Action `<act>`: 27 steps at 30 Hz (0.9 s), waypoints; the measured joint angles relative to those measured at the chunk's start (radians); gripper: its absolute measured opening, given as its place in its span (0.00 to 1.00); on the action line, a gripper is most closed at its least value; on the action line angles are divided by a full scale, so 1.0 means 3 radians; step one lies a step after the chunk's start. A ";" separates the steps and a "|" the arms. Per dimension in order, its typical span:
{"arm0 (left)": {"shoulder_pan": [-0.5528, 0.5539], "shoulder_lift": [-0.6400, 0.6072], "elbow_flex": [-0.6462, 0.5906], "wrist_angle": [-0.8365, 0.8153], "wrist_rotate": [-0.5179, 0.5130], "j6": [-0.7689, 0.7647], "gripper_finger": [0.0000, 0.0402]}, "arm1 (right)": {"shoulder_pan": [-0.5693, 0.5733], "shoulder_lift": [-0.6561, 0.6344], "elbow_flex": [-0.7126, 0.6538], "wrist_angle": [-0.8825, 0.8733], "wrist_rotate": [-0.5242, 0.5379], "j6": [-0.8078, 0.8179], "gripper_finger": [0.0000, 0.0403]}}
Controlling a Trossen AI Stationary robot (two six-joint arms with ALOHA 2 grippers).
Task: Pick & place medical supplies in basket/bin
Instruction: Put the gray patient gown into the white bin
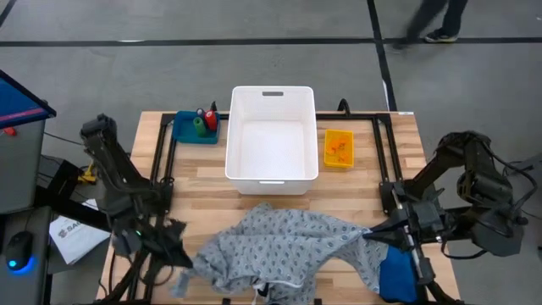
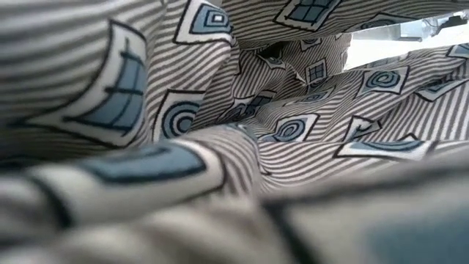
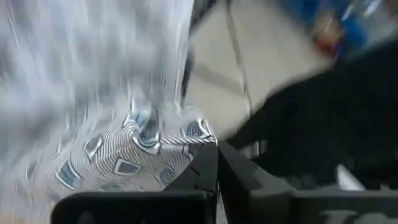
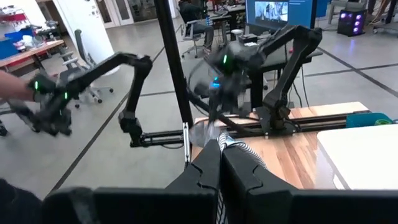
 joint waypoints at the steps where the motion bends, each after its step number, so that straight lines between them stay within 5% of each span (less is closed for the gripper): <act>1: 0.0000 -0.0058 0.0108 -0.0004 -0.0198 0.0161 0.00 | 0.0028 -0.0017 0.0000 -0.0050 0.0015 0.0023 0.00; 6: 0.0001 -0.0154 0.0788 0.0006 -0.0953 0.1305 0.00 | 0.0193 -0.0092 -0.0001 -0.0403 0.0145 0.0269 0.00; 12: -0.0040 -0.0128 0.1534 0.0008 -0.1346 0.2535 0.00 | 0.0380 -0.0245 -0.0001 -0.0545 0.0522 0.0300 0.00; 22: -0.0670 -0.0027 0.2299 0.0144 -0.2280 0.4030 0.00 | 0.0780 -0.0358 0.0000 0.1186 0.1059 -0.1864 0.00; 27: -0.1077 0.0108 0.2355 0.1211 -0.2607 0.5208 0.00 | 0.1143 -0.0353 0.0000 0.1834 0.1467 -0.2698 0.00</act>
